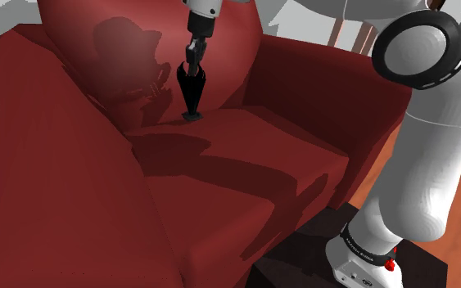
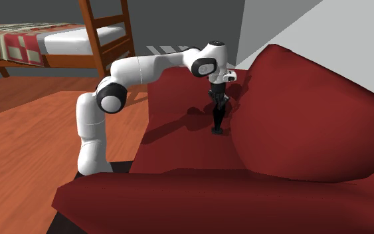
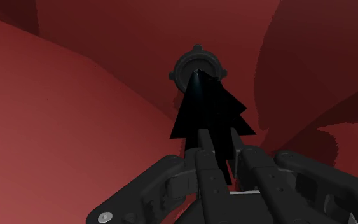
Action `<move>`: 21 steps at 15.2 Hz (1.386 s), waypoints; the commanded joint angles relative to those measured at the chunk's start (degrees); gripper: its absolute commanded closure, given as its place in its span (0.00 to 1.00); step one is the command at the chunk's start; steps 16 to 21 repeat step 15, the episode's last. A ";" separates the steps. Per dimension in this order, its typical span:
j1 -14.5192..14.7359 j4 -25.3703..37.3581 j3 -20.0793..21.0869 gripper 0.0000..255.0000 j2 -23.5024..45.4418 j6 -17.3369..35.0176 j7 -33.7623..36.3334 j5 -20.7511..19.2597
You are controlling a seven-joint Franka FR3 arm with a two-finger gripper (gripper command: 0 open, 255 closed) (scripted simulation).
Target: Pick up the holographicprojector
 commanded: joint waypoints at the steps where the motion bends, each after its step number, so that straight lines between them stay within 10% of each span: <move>1: -0.05 2.30 -0.02 1.00 0.59 -1.71 0.08 0.00; 13: -0.23 20.99 0.00 1.00 6.67 -14.28 1.04 -0.02; 21: -0.24 21.28 0.00 1.00 6.78 -14.46 1.05 -0.02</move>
